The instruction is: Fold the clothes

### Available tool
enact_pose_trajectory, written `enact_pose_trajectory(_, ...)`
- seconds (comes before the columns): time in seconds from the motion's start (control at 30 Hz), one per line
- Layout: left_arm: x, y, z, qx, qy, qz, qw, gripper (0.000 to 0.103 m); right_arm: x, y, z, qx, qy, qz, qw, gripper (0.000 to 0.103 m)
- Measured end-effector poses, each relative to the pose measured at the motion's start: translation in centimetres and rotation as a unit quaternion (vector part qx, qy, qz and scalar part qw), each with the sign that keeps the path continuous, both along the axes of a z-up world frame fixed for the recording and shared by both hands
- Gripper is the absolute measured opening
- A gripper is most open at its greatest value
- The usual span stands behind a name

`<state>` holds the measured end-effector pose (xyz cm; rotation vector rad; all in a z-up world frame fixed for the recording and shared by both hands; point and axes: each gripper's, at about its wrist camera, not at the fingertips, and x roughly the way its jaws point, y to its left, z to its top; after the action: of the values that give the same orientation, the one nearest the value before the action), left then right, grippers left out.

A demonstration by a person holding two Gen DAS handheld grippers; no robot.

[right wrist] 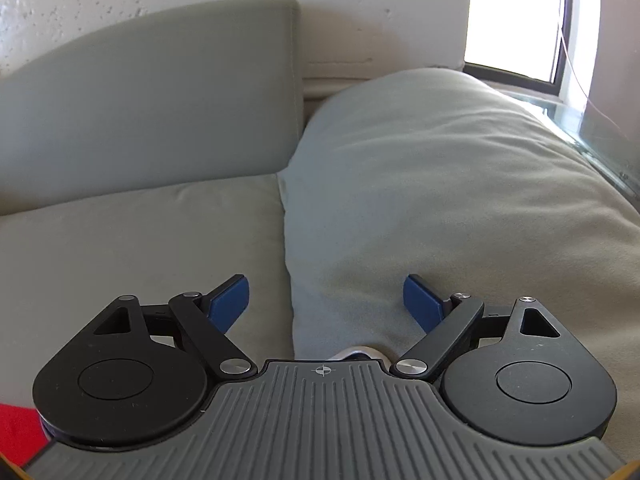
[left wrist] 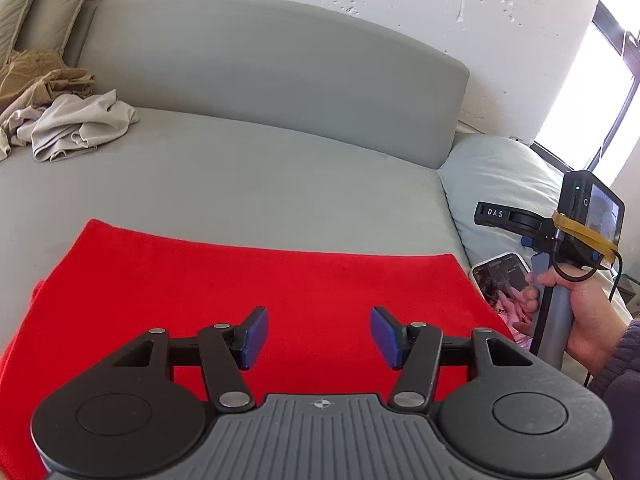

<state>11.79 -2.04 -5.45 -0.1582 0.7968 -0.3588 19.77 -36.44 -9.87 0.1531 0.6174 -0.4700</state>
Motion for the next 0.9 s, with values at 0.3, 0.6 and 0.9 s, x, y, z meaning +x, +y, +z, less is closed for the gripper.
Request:
enact_pose_trajectory(0.3,-1.6,0.5,0.2,-0.005,0.011,-0.003,0.9999,0.055,-5.9,-0.8,5.8,0.021,-0.15,-0.045,0.987,0.089)
enact_pose_trajectory(0.6,-6.5,1.0,0.4,0.023,0.017,-0.021,0.9994,0.057,-19.4,2.4,4.1,0.186,-0.043,-0.007,0.982,0.089)
enact_pose_trajectory(0.9,-8.6,1.1,-1.1,0.022,0.027,-0.036,0.9987,0.057,-25.1,3.6,0.1,0.377,-0.021,-0.015,0.926,0.077)
